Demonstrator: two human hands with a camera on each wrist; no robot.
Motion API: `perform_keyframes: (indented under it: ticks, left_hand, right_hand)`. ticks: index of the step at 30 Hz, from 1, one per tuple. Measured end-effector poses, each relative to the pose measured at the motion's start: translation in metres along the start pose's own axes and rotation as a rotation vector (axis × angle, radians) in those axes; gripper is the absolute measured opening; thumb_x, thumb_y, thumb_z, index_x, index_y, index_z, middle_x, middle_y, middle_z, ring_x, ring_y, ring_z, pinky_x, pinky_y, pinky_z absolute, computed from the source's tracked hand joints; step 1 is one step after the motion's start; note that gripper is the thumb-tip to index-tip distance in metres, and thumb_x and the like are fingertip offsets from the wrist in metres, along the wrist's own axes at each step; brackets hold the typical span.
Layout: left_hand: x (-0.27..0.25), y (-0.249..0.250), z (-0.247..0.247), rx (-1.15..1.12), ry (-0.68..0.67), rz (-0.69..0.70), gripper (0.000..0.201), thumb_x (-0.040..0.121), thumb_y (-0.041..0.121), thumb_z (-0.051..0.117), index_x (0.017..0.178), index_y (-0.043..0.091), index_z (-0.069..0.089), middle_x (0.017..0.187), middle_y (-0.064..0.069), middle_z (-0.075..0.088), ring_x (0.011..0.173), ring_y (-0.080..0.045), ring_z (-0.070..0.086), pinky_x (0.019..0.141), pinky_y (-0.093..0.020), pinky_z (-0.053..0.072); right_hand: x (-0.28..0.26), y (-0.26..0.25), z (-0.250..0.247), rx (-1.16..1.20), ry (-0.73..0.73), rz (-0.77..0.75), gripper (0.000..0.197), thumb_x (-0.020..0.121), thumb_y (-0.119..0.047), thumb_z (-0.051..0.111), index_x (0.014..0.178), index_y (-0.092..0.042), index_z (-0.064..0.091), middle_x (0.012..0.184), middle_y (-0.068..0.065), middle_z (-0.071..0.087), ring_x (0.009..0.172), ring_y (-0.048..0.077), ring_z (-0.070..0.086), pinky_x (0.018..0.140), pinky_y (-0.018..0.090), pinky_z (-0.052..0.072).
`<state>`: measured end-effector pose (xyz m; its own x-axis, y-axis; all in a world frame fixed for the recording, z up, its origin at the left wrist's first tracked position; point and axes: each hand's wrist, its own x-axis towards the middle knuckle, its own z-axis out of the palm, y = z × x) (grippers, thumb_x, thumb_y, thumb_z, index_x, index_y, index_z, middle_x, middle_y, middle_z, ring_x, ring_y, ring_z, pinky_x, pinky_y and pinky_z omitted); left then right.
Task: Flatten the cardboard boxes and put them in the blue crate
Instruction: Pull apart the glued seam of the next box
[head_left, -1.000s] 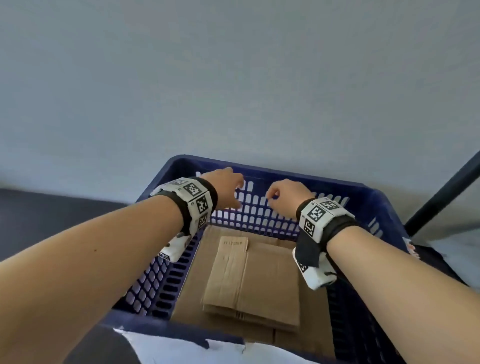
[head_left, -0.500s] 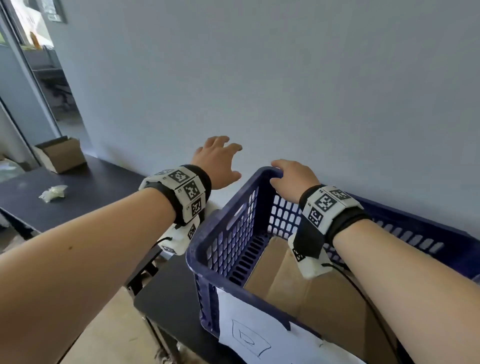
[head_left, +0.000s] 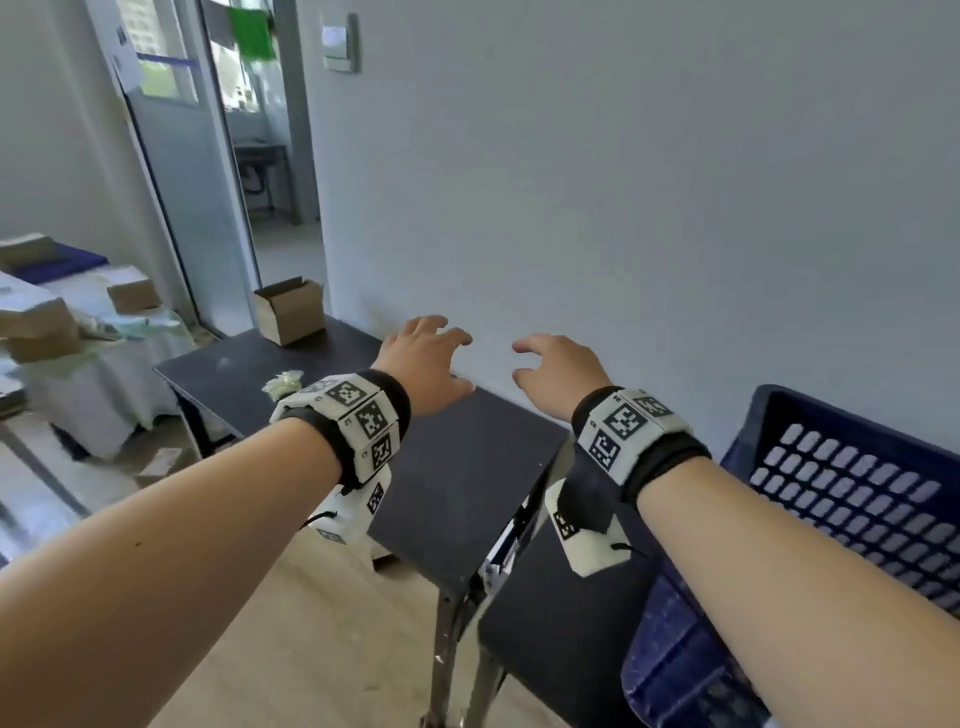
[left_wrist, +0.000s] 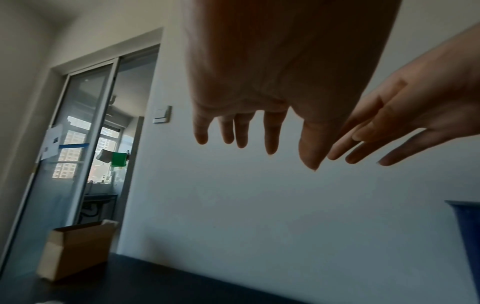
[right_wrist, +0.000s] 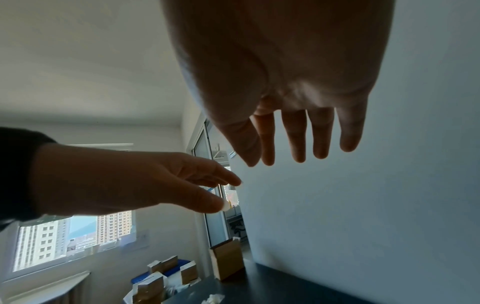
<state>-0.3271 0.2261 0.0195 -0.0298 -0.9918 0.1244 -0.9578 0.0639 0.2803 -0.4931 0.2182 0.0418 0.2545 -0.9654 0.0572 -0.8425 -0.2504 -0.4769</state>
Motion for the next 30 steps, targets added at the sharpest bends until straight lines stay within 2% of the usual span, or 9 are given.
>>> perform_keyframes:
  ticks: [4, 10, 17, 23, 26, 30]
  left_hand:
    - [-0.003, -0.081, -0.005, 0.030, -0.042, -0.029, 0.060, 0.086, 0.044, 0.058, 0.140, 0.026, 0.039, 0.147, -0.003, 0.032, 0.137, -0.025, 0.025, 0.111, -0.041, 0.025]
    - [0.009, -0.180, -0.009, -0.035, -0.072, -0.096, 0.059, 0.086, 0.044, 0.059, 0.140, 0.028, 0.039, 0.149, -0.001, 0.029, 0.139, -0.024, 0.024, 0.112, -0.042, 0.026]
    - [0.040, -0.269, 0.001, -0.136, -0.080, -0.162, 0.052, 0.088, 0.043, 0.060, 0.136, 0.027, 0.045, 0.147, -0.001, 0.033, 0.137, -0.023, 0.028, 0.112, -0.042, 0.029]
    - [0.106, -0.364, -0.002, -0.094, -0.086, -0.226, 0.059, 0.088, 0.039, 0.060, 0.141, 0.027, 0.037, 0.145, -0.004, 0.035, 0.135, -0.025, 0.030, 0.111, -0.043, 0.029]
    - [0.153, -0.404, -0.003, -0.069, -0.118, -0.240, 0.060, 0.087, 0.039, 0.060, 0.141, 0.027, 0.036, 0.145, -0.005, 0.035, 0.134, -0.025, 0.031, 0.110, -0.041, 0.029]
    - [0.211, -0.443, -0.001, -0.080, -0.133, -0.248, 0.058, 0.088, 0.037, 0.060, 0.140, 0.027, 0.038, 0.145, -0.004, 0.035, 0.136, -0.024, 0.029, 0.112, -0.041, 0.027]
  right_hand:
    - [0.023, -0.055, 0.058, 0.027, -0.067, -0.007, 0.041, 0.093, -0.019, 0.051, 0.133, -0.021, 0.052, 0.141, 0.000, 0.050, 0.130, 0.021, 0.044, 0.107, 0.029, 0.034]
    - [0.063, -0.116, 0.111, 0.006, -0.136, 0.010, 0.036, 0.092, -0.018, 0.052, 0.127, -0.022, 0.057, 0.137, -0.001, 0.053, 0.125, 0.019, 0.049, 0.104, 0.029, 0.037]
    - [0.140, -0.163, 0.170, 0.004, -0.166, -0.021, 0.029, 0.088, -0.010, 0.050, 0.104, -0.022, 0.070, 0.115, -0.003, 0.067, 0.108, 0.018, 0.060, 0.094, 0.027, 0.047]
    - [0.245, -0.206, 0.238, 0.047, -0.193, -0.092, 0.026, 0.089, -0.013, 0.051, 0.095, -0.025, 0.073, 0.108, -0.003, 0.070, 0.102, 0.017, 0.062, 0.085, 0.024, 0.046]
    - [0.298, -0.219, 0.260, 0.076, -0.241, -0.071, 0.025, 0.089, -0.013, 0.051, 0.096, -0.025, 0.072, 0.106, -0.002, 0.070, 0.099, 0.017, 0.063, 0.086, 0.026, 0.049]
    - [0.362, -0.221, 0.279, 0.075, -0.289, -0.044, 0.024, 0.091, -0.014, 0.051, 0.102, -0.022, 0.071, 0.108, -0.001, 0.069, 0.101, 0.017, 0.063, 0.085, 0.025, 0.047]
